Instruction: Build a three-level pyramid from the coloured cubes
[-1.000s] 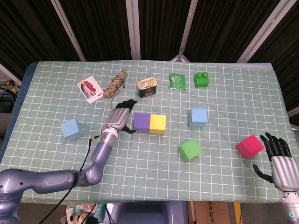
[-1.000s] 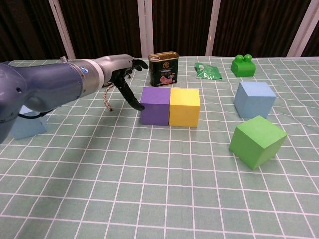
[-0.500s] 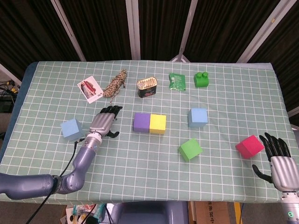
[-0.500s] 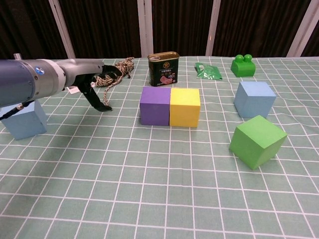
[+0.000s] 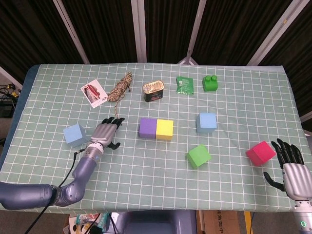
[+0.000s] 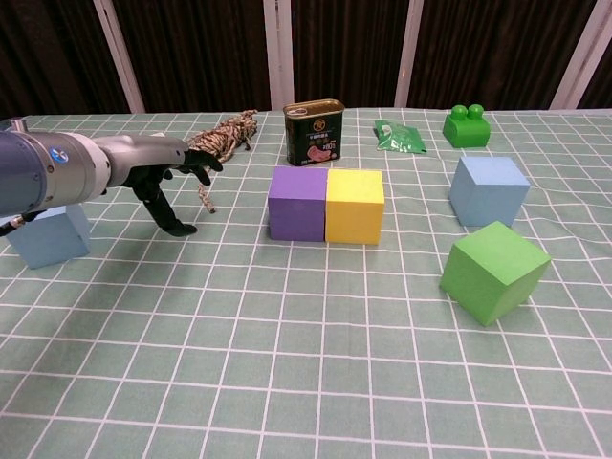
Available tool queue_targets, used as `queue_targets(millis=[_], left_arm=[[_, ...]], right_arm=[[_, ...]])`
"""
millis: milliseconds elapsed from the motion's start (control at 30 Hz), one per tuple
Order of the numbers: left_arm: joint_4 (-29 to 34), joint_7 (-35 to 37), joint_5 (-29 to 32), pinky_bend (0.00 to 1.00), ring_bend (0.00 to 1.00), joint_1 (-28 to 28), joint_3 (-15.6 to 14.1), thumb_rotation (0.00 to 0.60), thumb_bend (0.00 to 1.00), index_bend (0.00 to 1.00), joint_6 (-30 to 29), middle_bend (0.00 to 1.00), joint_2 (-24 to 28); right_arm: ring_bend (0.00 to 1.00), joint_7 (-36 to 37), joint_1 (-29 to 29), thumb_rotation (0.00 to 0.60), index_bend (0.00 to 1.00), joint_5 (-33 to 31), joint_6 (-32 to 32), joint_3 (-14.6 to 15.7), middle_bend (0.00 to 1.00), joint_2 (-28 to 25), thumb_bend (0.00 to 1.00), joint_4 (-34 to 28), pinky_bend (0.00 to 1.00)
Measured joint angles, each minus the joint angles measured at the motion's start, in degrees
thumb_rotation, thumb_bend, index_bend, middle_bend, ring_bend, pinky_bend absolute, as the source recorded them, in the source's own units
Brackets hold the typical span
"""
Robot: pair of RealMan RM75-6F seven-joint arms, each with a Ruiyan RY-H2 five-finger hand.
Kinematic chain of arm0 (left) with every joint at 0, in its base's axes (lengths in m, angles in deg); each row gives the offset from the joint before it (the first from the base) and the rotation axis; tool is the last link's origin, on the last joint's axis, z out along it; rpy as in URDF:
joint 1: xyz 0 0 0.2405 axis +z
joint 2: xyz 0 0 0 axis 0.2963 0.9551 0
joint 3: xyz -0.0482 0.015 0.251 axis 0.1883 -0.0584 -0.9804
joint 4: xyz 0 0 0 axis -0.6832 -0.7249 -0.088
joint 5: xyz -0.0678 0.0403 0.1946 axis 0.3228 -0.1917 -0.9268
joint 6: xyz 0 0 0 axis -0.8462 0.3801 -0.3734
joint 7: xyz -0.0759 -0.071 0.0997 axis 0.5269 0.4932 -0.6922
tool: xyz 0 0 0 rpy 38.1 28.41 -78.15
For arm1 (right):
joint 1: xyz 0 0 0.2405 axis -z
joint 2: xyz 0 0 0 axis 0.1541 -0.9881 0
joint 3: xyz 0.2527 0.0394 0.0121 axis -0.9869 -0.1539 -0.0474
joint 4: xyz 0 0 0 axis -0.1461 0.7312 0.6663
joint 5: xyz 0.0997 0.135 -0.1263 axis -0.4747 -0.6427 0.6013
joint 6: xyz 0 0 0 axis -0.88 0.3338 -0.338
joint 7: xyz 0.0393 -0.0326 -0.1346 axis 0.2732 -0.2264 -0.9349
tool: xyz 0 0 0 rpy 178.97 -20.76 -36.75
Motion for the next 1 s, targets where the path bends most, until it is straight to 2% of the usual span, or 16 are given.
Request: queue_targets(millis=[500,1000], left_arm=[[-0.19,-0.86,2.46,0.07,0.0,-2.14,-0.21,0.6,0.42,0.0,-0.19,0.13,-2.11],[-0.18,-0.34,2.43,0.07,0.0,-3.09,-0.41,0.6,0.42,0.0,0.15,0.14,-3.34]], right_arm=[[0.0,0.65,0.09,0.6,0.0,0.05,0.17,-0.04,0.0,-0.22,0.29,-0.01,0.0],[0.0,0.59,0.09,0.6,0.0,0.19,0.17,0.01,0.0,-0.15,0.29,-0.03,0.0]])
